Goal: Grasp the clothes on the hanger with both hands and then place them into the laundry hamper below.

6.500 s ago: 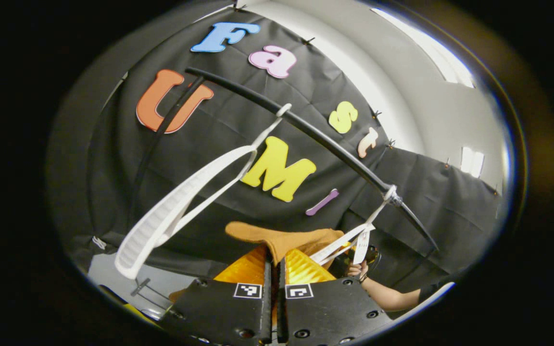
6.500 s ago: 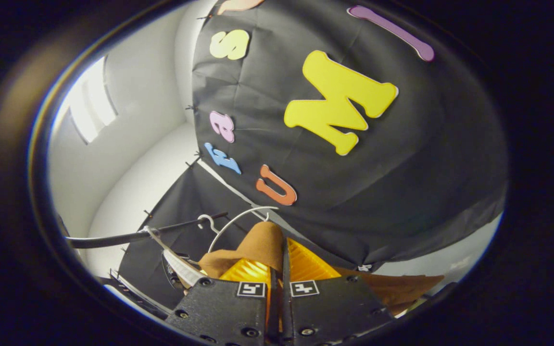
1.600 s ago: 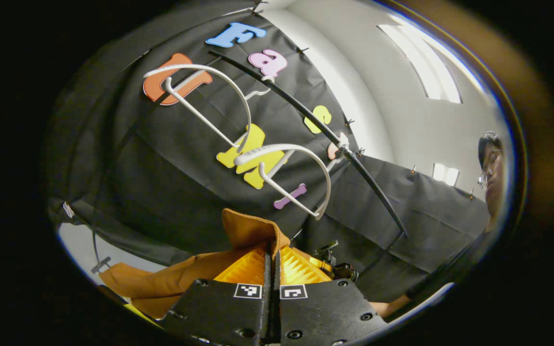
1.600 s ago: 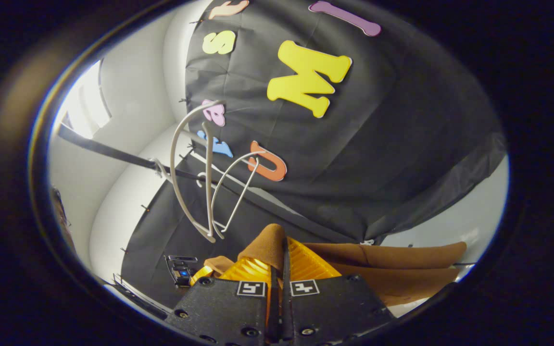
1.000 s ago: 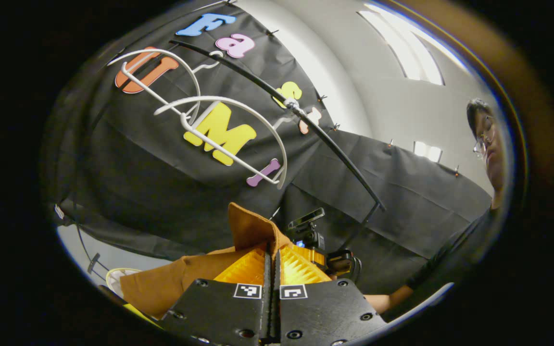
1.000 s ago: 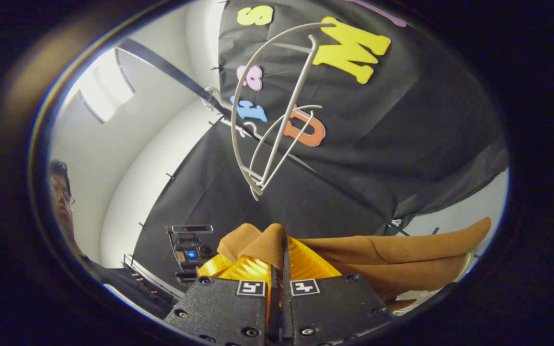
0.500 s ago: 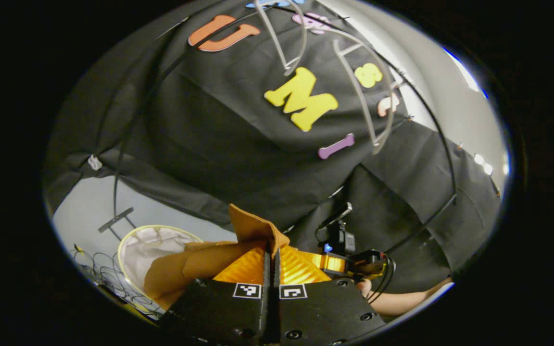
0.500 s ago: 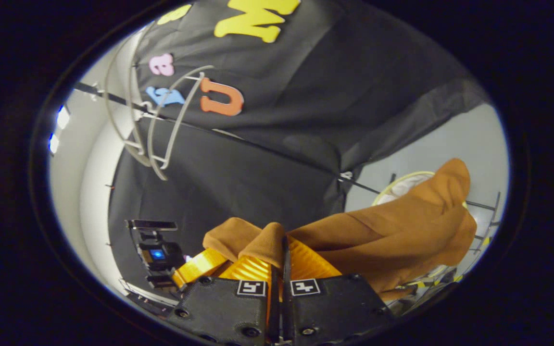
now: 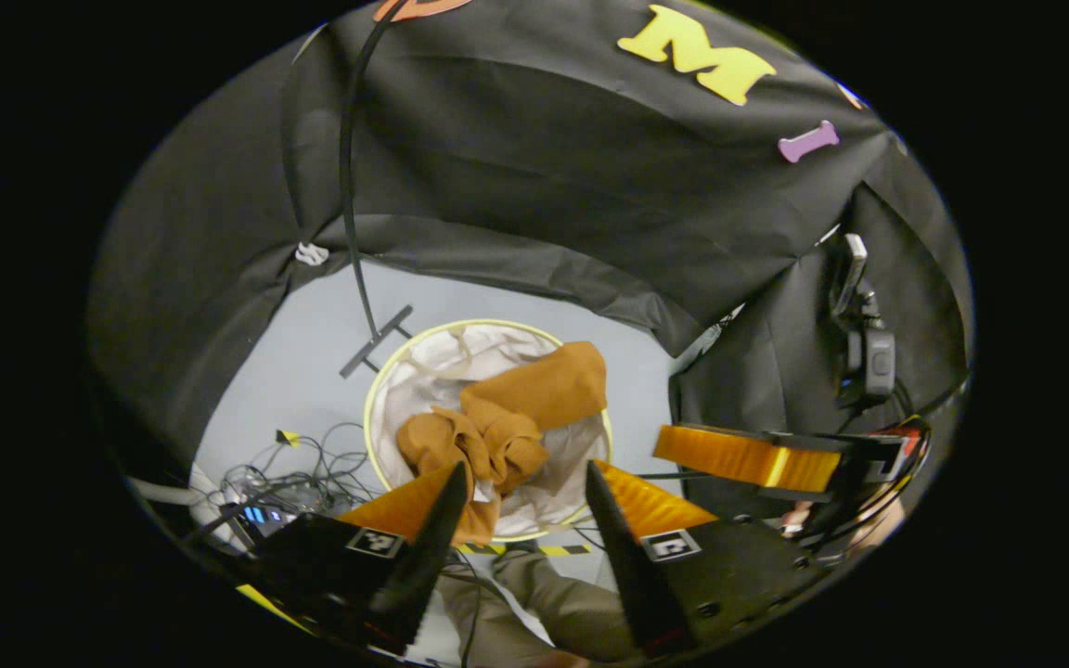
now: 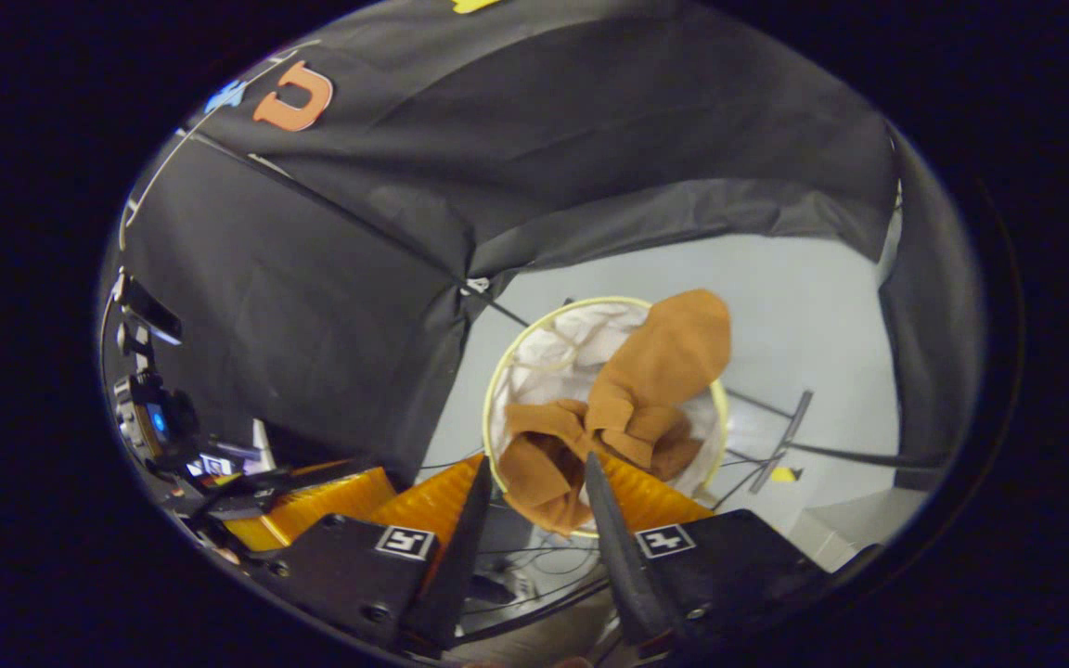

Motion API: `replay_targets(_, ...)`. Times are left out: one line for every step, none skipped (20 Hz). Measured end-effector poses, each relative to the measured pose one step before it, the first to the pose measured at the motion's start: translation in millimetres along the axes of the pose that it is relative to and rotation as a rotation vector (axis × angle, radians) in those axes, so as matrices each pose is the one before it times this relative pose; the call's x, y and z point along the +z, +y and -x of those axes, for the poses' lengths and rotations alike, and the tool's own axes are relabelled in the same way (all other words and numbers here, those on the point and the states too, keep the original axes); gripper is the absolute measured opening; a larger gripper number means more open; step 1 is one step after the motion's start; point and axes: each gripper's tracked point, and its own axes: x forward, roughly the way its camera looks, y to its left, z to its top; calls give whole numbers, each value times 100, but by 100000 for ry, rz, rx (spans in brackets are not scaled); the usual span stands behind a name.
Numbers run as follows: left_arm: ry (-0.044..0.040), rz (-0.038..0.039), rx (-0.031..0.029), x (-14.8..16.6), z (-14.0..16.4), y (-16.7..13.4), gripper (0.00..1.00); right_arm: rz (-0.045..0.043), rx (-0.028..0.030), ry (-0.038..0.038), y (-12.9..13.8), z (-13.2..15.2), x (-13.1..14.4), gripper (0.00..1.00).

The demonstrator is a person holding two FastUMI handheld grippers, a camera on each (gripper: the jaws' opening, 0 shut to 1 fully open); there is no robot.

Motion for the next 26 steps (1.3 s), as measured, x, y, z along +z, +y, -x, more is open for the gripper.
replay_targets(-1250,-2304,1136,472,280,147,83,3612,-3548,-3574,-751,716,916,76)
replay_targets(-1949,-1845,666,947,757,-195,95,4164,-2675,-4163,-607,1132,1412,77)
replay_targets(-2528,-877,-136,989,667,-354,95,3391,-2977,-3859,-629,1290,1261,80)
replay_targets(-2000,-700,-383,732,893,-332,100,3040,-2175,-3518,-378,1479,1234,80)
replay_targets(-2923,-1302,-116,987,1033,-453,100,1916,-1671,-4320,-93,1912,983,80)
replay_targets(-3088,-2098,588,1060,962,-146,95,1876,-722,-3649,115,1490,927,80)
replay_targets(-3728,-2559,654,974,1044,-171,95,1361,-464,-3888,137,942,583,80)
replay_targets(-4097,-2590,378,1234,1099,-286,96,1535,-238,-3316,402,1390,1032,80)
replay_targets(-4532,-2163,-107,1315,1119,-492,95,1406,-197,-3984,310,1315,740,80)
replay_targets(-4733,-1971,-240,1424,1122,-546,95,1491,-154,-4173,387,1313,1018,80)
replay_targets(-4911,-1727,-348,1599,1216,-498,95,1660,-56,-4562,360,1452,960,80)
replay_targets(-4674,-1982,-248,1504,1219,-230,95,1976,106,-4787,510,1558,1450,80)
replay_targets(-4652,-2036,286,1420,1043,-351,95,1847,204,-5339,570,1266,1688,80)
replay_targets(-4951,-2251,-41,1555,1008,-373,95,1573,286,-5050,545,1422,1836,80)
replay_targets(-4555,-2223,573,1571,818,-310,95,1253,442,-5108,456,1241,1758,80)
replay_targets(-4895,-2316,147,1549,963,-314,95,993,-87,-4766,362,1157,1670,82)
replay_targets(-4712,-1766,413,1362,990,-28,95,1198,91,-4669,56,1281,1670,80)
replay_targets(-4665,-1918,856,1408,1021,175,100,1516,-602,-4701,93,1248,1780,80)
replay_targets(-4938,-1761,1368,2187,1397,50,95,1569,-174,-4797,152,975,1009,82)
replay_targets(-3571,-1273,1312,1494,927,85,100,1381,-424,-4928,196,1126,1666,82)
replay_targets(-3648,-284,619,1961,1090,-107,98,730,-451,-4429,-23,628,886,81)
replay_targets(-2851,401,454,1368,895,-45,95,752,-757,-3504,-186,666,1223,81)
replay_targets(-3653,383,321,1569,945,8,93,579,4,-3877,-320,943,1217,86)
replay_targets(-3908,-34,1519,1642,863,412,90,545,112,-3865,-329,986,1033,89)
replay_targets(-3575,-458,1463,1334,533,185,88,694,-275,-3774,-393,791,586,90)
replay_targets(-3801,-654,2131,1470,714,432,91,294,-489,-4011,-372,836,597,93)
